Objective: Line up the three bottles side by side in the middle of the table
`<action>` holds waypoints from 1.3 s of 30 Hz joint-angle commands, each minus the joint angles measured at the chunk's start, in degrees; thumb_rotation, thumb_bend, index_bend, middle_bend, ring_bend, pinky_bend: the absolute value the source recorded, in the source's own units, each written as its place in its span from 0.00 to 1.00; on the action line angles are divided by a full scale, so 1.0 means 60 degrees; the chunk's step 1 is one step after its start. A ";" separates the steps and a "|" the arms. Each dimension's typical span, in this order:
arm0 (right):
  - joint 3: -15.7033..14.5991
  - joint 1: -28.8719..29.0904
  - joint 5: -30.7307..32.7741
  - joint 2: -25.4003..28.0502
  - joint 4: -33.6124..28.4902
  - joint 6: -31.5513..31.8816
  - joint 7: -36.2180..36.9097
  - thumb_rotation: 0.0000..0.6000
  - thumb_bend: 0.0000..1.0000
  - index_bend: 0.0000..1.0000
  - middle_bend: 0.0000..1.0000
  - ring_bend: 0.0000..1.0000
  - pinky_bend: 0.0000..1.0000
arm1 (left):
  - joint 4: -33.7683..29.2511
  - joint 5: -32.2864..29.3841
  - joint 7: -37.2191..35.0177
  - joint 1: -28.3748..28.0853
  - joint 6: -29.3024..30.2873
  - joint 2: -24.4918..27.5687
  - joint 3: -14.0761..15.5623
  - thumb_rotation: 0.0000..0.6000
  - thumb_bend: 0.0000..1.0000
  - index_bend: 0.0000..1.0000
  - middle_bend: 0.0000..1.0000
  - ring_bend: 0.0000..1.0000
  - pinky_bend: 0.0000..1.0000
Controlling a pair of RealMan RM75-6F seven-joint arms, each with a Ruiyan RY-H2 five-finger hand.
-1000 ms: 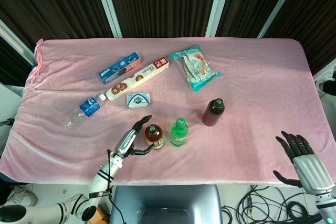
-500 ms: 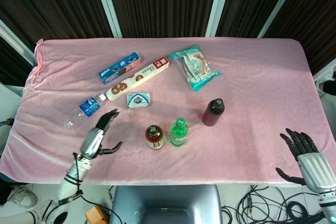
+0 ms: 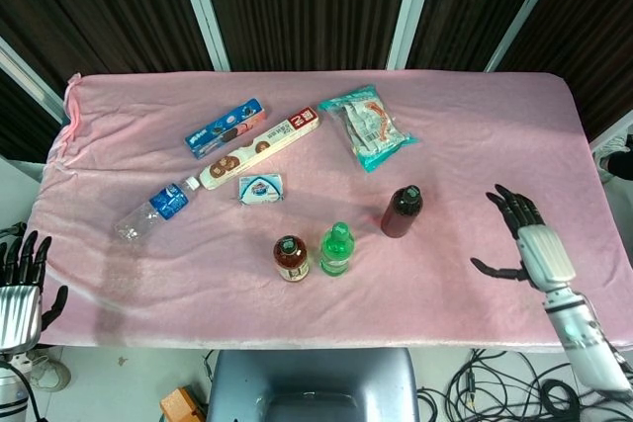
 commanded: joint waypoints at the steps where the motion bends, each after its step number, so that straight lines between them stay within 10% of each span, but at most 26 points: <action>1: 0.0810 0.1232 0.0959 -0.1275 0.1243 -0.1575 0.0658 1.00 0.30 0.00 0.00 0.00 0.12 | 0.0044 -0.0039 0.0033 0.0035 -0.0291 0.0011 -0.0053 1.00 0.33 0.00 0.00 0.00 0.00; 14: 0.0840 0.2665 0.1602 -0.2623 0.2300 -0.3855 0.1939 1.00 0.30 0.06 0.05 0.01 0.16 | -0.0175 0.0074 -0.0002 0.0067 -0.0648 0.0118 -0.0193 1.00 0.33 0.00 0.00 0.00 0.00; 25: 0.0859 0.2675 0.1824 -0.3196 0.2665 -0.3314 0.1350 1.00 0.30 0.78 0.51 0.51 0.60 | -0.0289 0.0219 -0.0073 0.0134 -0.0801 0.0169 -0.0205 1.00 0.33 0.00 0.00 0.00 0.00; 39: 0.0241 0.1900 0.0649 -0.2433 0.0971 -0.1402 0.1695 1.00 0.33 0.97 0.65 0.66 0.66 | -0.0325 0.0253 -0.0024 0.0163 -0.0949 0.0174 -0.0313 1.00 0.33 0.00 0.00 0.00 0.00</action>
